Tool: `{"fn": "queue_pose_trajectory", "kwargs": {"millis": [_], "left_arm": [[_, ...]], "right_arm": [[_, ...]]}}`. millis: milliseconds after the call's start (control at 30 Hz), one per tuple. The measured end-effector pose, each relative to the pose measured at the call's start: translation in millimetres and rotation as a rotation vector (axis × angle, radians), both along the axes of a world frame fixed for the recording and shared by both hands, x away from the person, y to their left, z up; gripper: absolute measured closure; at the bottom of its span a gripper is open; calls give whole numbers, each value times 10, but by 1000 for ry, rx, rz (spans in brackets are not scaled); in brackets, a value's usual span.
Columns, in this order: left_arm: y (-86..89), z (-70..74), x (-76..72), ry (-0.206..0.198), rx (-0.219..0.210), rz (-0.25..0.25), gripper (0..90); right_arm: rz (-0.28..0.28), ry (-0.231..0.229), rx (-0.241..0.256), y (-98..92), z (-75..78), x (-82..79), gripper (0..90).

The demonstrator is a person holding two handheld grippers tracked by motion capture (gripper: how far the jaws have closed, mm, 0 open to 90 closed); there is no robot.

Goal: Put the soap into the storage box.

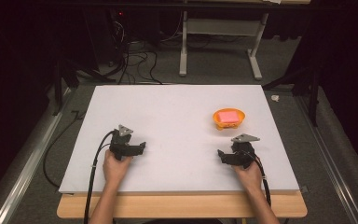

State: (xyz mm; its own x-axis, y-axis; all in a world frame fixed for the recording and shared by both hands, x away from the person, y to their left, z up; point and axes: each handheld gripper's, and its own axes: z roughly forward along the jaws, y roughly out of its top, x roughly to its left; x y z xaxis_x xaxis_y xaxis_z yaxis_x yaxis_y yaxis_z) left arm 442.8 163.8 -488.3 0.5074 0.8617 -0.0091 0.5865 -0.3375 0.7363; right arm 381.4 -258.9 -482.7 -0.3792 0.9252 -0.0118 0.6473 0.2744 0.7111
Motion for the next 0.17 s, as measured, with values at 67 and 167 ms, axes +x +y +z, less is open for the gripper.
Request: {"fn": "queue_pose_trajectory", "kwargs": {"millis": [67, 167], "left_arm": [[0, 0, 0, 0, 0, 0, 188], [0, 0, 0, 0, 1, 0, 188]], "right_arm": [[2, -1, -1, 0, -1, 0, 230], [1, -1, 0, -1, -1, 0, 230]]}}
